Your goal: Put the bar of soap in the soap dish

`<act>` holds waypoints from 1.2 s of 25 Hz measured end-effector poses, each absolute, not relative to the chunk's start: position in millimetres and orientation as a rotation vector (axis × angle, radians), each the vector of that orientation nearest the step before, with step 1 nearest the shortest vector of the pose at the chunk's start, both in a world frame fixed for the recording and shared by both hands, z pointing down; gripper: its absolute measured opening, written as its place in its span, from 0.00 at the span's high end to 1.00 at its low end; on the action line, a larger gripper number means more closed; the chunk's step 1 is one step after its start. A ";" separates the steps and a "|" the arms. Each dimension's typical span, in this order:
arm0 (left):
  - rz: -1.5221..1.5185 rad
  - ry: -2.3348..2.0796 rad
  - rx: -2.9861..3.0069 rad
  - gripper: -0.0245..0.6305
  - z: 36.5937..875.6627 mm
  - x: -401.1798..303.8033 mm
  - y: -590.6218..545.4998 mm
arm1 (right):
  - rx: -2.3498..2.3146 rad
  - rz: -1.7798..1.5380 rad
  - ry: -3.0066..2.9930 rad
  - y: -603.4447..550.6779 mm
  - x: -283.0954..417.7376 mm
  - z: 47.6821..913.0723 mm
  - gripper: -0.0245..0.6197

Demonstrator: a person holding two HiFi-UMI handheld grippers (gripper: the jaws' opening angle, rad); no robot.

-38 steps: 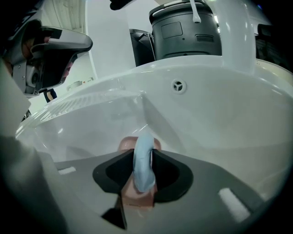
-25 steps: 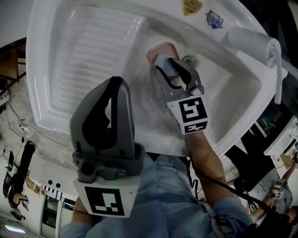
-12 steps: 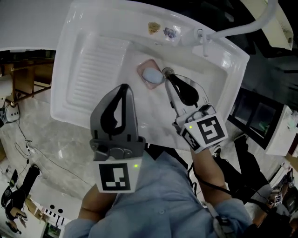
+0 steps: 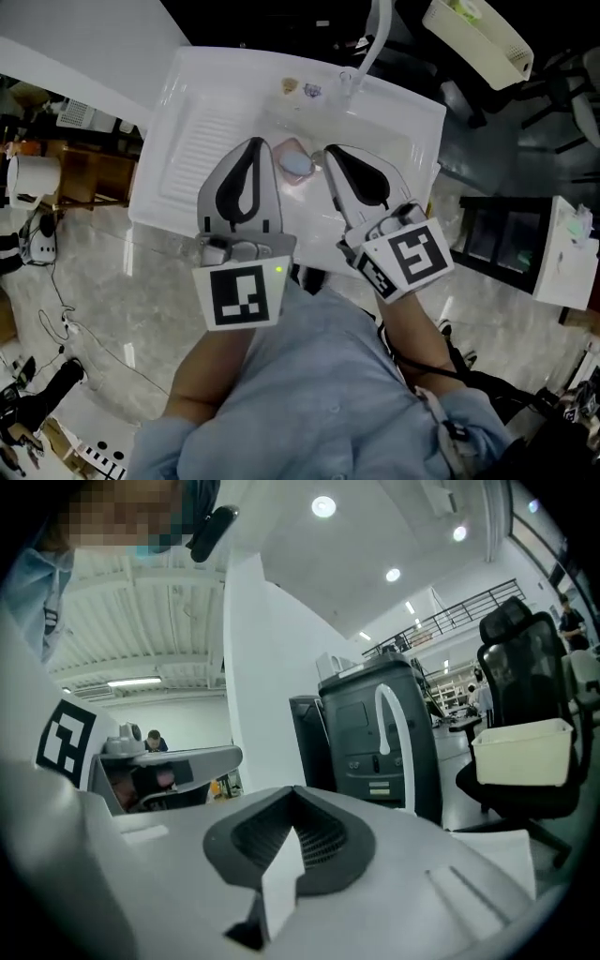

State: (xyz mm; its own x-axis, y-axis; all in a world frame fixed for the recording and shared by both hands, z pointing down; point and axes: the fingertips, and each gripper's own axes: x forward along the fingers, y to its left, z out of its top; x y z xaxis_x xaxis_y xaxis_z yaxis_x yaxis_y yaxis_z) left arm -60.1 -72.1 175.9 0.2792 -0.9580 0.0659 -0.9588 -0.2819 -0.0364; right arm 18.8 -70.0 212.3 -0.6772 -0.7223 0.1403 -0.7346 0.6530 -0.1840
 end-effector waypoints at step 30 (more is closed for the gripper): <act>0.029 -1.885 2.567 0.95 145.9 -34.1 -33.3 | 1.236 0.101 -2.850 -31.1 23.3 160.2 0.96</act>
State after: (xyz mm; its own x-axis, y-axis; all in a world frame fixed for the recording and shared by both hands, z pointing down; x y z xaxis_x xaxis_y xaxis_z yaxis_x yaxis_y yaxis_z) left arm -34.1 -33.3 145.9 0.2995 -0.9540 -0.0115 -0.9532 -0.2987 -0.0460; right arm 23.3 -31.1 160.2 -0.6834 -0.7279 0.0564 -0.7300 0.6818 -0.0467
